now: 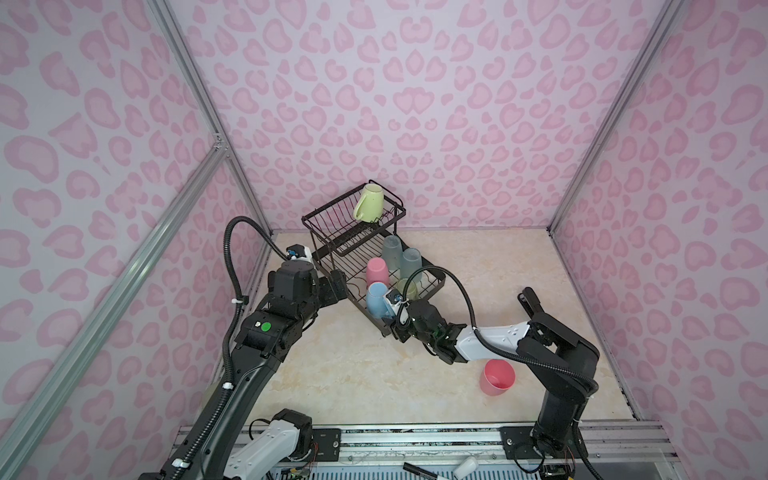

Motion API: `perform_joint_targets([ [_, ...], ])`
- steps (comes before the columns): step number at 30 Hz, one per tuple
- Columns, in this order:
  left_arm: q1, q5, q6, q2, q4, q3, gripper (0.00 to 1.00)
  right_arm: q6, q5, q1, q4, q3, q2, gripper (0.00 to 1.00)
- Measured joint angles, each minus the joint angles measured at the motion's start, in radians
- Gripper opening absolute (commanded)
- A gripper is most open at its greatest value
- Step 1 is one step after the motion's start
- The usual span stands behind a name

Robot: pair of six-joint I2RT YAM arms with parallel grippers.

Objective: Load the cups into the dish rack
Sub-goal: 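Release the blue mug with the right gripper while the left arm swings back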

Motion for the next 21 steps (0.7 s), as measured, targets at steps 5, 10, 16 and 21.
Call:
perform_joint_targets([
  [5, 0.0, -0.004, 0.0, -0.008, -0.012, -0.004, 0.94, -0.005, 0.008, 0.004, -0.007, -0.008, -0.051, 0.69],
  [10, 0.0, -0.014, 0.0, -0.018, -0.038, -0.013, 0.94, -0.008, 0.012, 0.005, -0.013, -0.015, -0.12, 0.7],
  [16, 0.0, -0.034, -0.002, -0.04, -0.08, -0.026, 0.94, -0.006, 0.024, 0.005, -0.039, -0.021, -0.204, 0.69],
  [21, 0.0, -0.051, -0.02, -0.072, -0.143, -0.048, 0.94, 0.012, 0.056, 0.005, -0.098, -0.026, -0.275, 0.69],
])
